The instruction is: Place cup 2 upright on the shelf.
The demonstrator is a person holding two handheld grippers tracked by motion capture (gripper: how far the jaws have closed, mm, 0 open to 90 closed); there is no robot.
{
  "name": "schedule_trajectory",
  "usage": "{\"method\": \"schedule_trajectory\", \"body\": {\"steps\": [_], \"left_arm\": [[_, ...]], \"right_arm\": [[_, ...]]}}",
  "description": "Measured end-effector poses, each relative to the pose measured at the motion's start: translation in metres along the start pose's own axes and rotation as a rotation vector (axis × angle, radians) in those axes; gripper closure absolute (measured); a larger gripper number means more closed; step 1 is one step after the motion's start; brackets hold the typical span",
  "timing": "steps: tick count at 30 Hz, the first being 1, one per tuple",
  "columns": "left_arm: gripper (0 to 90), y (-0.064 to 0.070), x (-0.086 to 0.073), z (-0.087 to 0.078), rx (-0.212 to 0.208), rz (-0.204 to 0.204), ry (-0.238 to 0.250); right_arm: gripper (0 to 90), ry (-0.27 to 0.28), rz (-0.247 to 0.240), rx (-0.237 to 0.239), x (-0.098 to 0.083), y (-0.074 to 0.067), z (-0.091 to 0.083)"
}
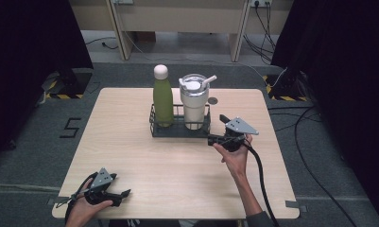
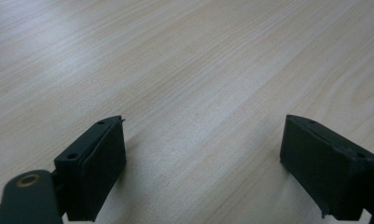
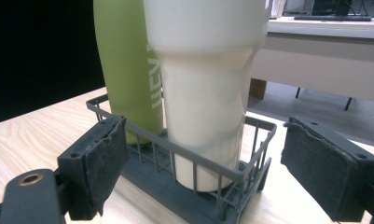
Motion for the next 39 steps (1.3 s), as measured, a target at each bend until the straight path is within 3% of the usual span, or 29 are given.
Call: {"method": "schedule_trajectory", "body": {"steps": [18, 39], "left_arm": [[13.5, 0.000, 0.000, 0.000, 0.000, -0.003, 0.002], [13.6, 0.000, 0.000, 0.000, 0.001, -0.005, 0.003]], "right_arm": [[14.7, -0.034, -0.036, 0.013, -0.018, -0.017, -0.022], [14.7, -0.075, -0.028, 0.056, -0.035, -0.030, -0.047]]}}
Point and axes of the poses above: each handheld gripper's, and its own axes: z roughly forward along the jaws, x roughly out of its top, y roughly to its right, the point moved 7 cm from there along z, roughly forward along the jaws, and after that the axes turned 12 degrees about -z, right-handed, at the moved point
